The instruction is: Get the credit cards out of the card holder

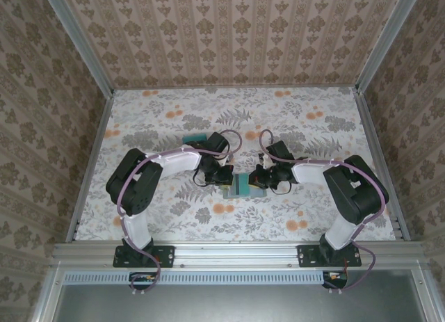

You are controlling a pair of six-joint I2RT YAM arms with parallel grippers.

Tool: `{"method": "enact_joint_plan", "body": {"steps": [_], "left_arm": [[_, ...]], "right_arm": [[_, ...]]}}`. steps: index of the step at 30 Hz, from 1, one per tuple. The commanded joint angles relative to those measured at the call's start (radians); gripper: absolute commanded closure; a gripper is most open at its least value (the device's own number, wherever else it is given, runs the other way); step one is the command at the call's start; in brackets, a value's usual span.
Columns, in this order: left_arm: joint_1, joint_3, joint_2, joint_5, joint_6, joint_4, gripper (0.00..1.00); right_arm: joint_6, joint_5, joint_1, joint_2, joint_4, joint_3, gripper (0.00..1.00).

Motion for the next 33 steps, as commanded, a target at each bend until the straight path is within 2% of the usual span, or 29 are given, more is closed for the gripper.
{"method": "enact_joint_plan", "body": {"steps": [1,2,10,12,15,33], "left_arm": [[0.004,-0.031,0.013,-0.014,0.008,-0.025,1.00],[0.002,-0.032,0.013,-0.014,0.008,-0.025,1.00],[0.001,-0.032,0.009,-0.012,0.008,-0.025,1.00],[0.001,-0.033,0.008,-0.013,0.008,-0.026,1.00],[0.001,-0.035,0.008,-0.012,0.007,-0.023,1.00],[0.004,-0.057,-0.001,-0.011,0.018,-0.021,1.00]], "right_arm": [[0.001,-0.010,0.009,0.019,-0.007,0.010,0.85],[0.001,-0.011,0.015,0.028,-0.005,0.015,0.82],[0.014,-0.015,0.028,0.065,0.015,0.024,0.80],[0.013,-0.011,0.028,0.061,0.012,0.021,0.85],[0.006,0.010,0.028,0.054,-0.010,0.019,1.00],[-0.103,0.024,-0.072,-0.066,-0.134,-0.041,1.00]]}}
